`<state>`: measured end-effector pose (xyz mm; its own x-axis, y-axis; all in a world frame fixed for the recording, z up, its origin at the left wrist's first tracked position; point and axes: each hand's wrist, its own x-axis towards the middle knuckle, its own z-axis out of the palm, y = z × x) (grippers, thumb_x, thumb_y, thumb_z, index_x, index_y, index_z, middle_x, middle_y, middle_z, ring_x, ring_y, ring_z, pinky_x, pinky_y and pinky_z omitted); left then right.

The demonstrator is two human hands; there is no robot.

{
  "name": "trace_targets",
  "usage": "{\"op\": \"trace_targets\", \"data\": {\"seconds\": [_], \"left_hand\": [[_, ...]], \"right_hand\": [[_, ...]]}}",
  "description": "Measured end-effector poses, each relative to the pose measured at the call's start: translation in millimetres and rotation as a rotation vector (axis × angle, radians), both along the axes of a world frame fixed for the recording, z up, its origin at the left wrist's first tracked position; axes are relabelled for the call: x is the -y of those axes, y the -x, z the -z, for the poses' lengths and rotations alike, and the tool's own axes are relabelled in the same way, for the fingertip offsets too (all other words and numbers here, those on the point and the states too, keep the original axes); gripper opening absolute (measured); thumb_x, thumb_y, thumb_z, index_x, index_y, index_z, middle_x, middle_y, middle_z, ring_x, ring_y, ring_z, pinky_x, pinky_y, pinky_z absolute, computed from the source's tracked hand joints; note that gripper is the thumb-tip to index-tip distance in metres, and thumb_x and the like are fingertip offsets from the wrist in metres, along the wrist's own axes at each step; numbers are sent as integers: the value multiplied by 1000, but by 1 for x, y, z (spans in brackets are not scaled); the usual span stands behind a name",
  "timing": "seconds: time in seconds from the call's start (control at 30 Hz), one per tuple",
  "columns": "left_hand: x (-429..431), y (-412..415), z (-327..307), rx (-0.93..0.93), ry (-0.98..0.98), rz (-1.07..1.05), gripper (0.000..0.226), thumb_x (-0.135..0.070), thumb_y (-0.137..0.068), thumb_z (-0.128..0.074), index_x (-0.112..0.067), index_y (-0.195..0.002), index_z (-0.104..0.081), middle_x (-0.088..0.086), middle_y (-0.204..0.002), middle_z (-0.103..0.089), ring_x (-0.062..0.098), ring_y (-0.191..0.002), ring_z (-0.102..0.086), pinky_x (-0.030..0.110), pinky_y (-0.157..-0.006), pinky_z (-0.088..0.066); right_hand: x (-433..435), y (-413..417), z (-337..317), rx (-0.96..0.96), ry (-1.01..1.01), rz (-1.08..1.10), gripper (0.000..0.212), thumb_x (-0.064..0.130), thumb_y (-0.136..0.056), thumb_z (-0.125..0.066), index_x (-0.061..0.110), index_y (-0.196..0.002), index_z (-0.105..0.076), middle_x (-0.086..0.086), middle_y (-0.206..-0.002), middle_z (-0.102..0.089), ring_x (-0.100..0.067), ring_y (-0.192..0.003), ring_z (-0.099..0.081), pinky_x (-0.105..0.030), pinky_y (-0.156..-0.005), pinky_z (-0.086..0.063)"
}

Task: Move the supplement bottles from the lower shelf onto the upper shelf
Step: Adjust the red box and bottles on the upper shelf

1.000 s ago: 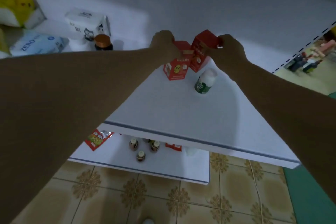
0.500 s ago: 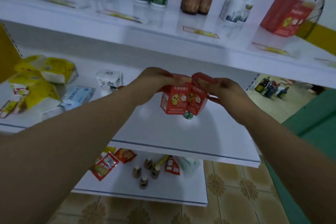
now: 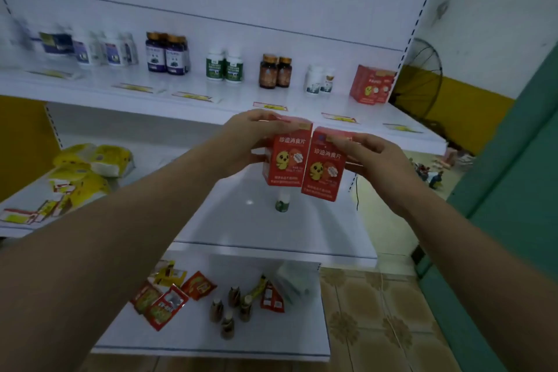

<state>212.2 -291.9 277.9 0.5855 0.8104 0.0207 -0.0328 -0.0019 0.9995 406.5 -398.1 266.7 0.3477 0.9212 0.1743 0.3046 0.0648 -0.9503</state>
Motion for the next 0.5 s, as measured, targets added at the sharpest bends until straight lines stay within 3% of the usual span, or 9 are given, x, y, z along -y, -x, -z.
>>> {"op": "trace_targets", "data": {"seconds": [0.13,0.23,0.33,0.5], "left_hand": [[48,-14,-30,12,-26,24,37,-24,-80,-72,-14,-113,-60,6,-101,-71,22,-98,-67,36,-84,-54],[73,-24,-48,48,-35,58,38,-24,-79,-72,-13,-114,-60,5,-102,-72,23,-100,-67,38,-88,-53],[86,-35,-65,61,-69,86,35,-22,-80,-71,-14,-113,-61,5,-102,-72,23,-101,-68,38,-89,-53],[79,-63,-95,103,-111,112,38,-19,-81,-70,-9,-116,-59,8,-100,-72,24,-100,-68,36,-83,-55]], "right_hand": [[48,-16,-32,-3,-49,11,54,44,-78,-70,16,-123,-60,2,-103,-74,-11,-96,-71,-29,-91,-53],[77,-27,-55,15,-84,2,28,38,-86,-63,22,-109,-66,5,-94,-76,-6,-88,-72,-20,-80,-51],[94,-40,-73,59,-121,13,10,37,-88,-60,32,-95,-66,8,-90,-76,-4,-85,-72,-21,-78,-50],[100,-67,-94,78,-159,27,20,36,-88,-59,27,-104,-63,3,-96,-74,-12,-95,-70,-27,-87,-52]]}}
